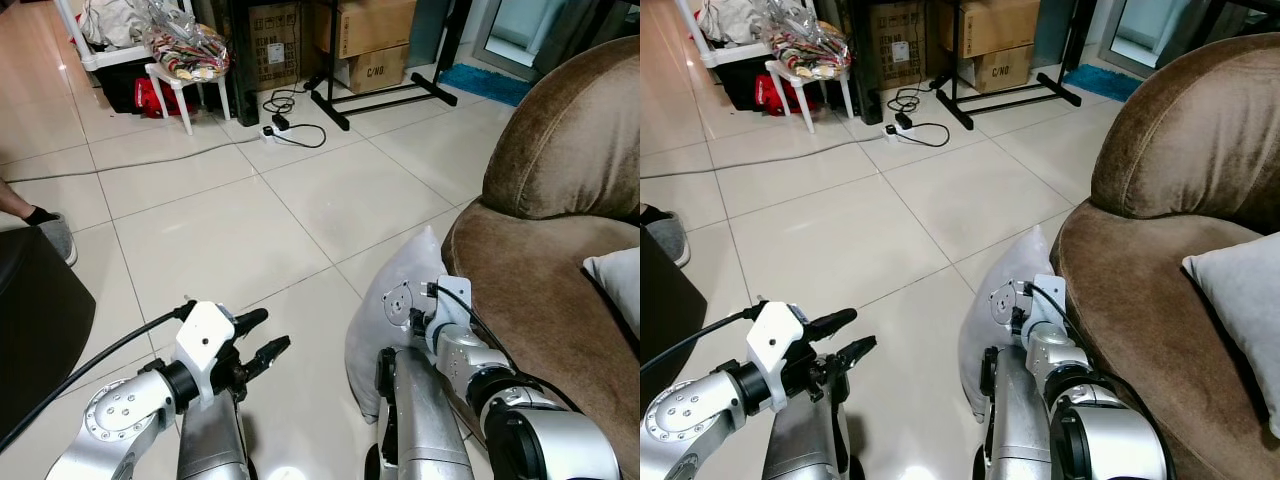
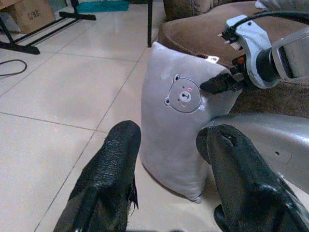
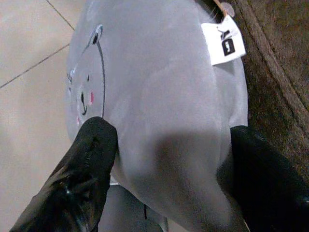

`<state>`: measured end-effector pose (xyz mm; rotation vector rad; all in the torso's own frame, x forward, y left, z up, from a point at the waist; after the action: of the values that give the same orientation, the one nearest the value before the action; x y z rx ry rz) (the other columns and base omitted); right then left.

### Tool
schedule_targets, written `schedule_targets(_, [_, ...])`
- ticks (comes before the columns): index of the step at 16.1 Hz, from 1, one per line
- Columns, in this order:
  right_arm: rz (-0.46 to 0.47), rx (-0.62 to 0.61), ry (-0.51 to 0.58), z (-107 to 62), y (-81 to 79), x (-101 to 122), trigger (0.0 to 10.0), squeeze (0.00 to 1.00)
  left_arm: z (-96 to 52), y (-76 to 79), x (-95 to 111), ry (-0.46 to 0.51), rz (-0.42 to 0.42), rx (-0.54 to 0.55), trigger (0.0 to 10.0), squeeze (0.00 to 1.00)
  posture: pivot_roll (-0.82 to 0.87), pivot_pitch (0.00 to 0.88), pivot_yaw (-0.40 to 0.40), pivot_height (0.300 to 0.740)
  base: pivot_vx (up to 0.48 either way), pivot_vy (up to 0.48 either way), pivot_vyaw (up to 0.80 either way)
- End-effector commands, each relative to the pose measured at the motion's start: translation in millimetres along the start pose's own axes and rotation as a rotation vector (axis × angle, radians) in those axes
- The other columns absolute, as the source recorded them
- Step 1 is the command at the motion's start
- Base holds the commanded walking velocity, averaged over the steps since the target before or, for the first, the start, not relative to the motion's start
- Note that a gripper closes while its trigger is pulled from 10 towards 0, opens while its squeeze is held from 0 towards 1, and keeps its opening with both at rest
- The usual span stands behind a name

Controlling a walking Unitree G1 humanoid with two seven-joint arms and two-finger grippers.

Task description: Move the pillow to the sofa from floor

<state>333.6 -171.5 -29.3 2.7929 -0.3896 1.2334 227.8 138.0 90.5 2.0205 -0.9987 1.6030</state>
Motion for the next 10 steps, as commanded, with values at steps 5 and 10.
schedule_targets(5, [-0.08, -0.006, 0.01, -0.6, -5.9, 0.5, 0.0, 0.0, -2.9, 3.7, 1.4, -0.021, 0.01, -0.023, 10.0, 0.0, 0.05, 0.049, -0.025, 0.462, 0.0, 0.0, 0.0])
schedule_targets(10, [-0.109, 0.021, -0.006, -1.3, -12.8, -4.2, 0.0, 0.0, -3.8, 4.9, -0.1, -0.03, 0.001, -0.036, 10.0, 0.0, 0.05, 0.046, -0.029, 0.462, 0.0, 0.0, 0.0])
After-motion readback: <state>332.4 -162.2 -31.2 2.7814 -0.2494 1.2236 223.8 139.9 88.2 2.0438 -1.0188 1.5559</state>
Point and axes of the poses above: a point about 5 cm out from each wrist's last joint towards the gripper, its own z axis pointing out of the wrist towards the gripper, its own x axis along the axis of the wrist's last joint, y = z × x, the point moved 4 cm from there along z, pointing out of the wrist towards the gripper, and after that the axes turned 5 degrees about z, right-handed, at the moved point
